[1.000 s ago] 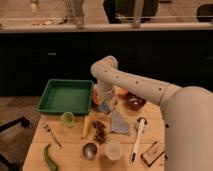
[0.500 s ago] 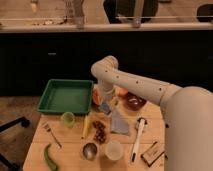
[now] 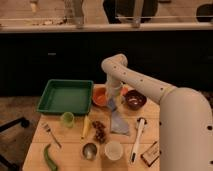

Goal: Wipe purple bowl with sponge

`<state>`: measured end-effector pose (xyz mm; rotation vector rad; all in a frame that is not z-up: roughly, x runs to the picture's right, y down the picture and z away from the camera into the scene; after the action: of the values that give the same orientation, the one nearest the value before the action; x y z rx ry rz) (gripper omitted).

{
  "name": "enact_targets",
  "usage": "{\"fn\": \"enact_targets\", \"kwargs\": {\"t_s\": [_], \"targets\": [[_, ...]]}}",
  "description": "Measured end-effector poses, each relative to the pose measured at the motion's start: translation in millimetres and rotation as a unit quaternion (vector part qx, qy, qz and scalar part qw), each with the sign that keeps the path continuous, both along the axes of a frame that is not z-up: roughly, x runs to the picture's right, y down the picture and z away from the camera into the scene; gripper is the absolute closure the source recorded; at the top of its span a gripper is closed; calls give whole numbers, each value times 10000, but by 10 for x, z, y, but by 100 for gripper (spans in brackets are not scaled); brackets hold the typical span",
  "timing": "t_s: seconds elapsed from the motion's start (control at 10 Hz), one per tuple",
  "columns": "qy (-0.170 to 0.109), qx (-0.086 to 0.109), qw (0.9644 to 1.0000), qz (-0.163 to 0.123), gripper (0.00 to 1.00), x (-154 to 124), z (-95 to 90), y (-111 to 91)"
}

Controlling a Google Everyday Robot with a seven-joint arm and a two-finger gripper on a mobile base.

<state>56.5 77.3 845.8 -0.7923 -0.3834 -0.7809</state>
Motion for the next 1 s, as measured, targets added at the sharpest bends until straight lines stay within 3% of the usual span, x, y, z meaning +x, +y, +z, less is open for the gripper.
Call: {"fn": "enact_targets", "kwargs": {"t_s": [0.5, 1.0], "targets": [[171, -64, 9994, 284, 100, 263, 133, -108], [408, -43, 9967, 703, 100, 636, 201, -118]]}}
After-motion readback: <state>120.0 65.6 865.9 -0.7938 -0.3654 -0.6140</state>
